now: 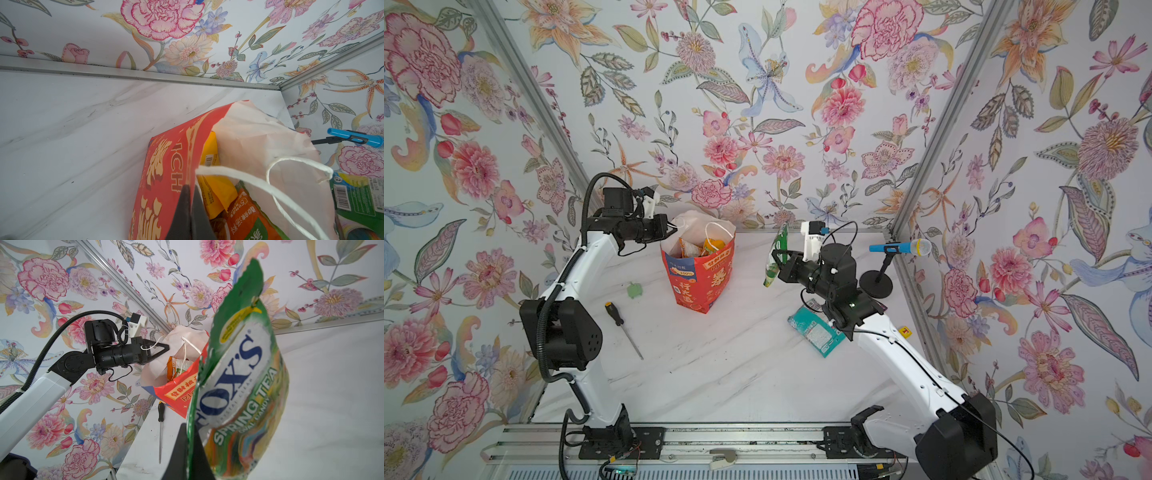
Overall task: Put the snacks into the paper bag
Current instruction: 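Close the right gripper on the green FOX'S bag and lift it, then carry the green FOX'S bag with the right gripper over the red bag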
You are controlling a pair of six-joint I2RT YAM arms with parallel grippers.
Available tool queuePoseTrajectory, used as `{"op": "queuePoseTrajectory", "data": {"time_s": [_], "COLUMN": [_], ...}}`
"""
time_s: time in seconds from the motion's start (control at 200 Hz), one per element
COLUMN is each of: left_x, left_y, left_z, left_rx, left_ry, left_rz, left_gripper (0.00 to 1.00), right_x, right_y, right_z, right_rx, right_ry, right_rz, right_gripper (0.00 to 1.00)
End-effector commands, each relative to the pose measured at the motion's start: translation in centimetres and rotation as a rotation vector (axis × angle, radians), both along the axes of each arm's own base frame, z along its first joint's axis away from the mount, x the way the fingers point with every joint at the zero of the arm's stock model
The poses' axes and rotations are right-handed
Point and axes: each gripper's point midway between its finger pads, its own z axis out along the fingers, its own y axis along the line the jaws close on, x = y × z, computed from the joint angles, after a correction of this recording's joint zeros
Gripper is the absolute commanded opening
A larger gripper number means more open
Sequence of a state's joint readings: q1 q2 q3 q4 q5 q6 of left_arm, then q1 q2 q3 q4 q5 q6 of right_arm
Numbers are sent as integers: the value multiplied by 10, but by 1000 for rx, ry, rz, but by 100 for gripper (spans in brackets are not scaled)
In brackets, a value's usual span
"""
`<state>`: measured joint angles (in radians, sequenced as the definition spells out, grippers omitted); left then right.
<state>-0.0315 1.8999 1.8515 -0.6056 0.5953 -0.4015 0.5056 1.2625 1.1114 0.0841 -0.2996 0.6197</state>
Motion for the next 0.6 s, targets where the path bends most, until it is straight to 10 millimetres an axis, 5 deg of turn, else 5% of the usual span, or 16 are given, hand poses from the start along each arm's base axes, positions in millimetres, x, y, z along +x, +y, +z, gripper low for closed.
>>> {"op": "queuePoseTrajectory", "data": {"time_s": [0.0,0.28,0.455,0.595], "left_x": [6,6,6,5], "left_y": [-8,-10,-11,-10], "left_z": [25,24,24,25], "left_rx": [-19,-23,-25,-26], "left_ry": [-73,-71,-72,-76], "left_rz": [-20,-24,-25,-23], "left_gripper": [0,0,0,0], "right_x": [7,29,45,49], "right_y": [29,93,134,167], "right_z": [43,88,98,87], "right_rx": [-21,-26,-20,-36], "right_ry": [-143,-239,-243,-217], "right_rz": [77,198,292,342], "right_gripper": [0,0,0,0]}}
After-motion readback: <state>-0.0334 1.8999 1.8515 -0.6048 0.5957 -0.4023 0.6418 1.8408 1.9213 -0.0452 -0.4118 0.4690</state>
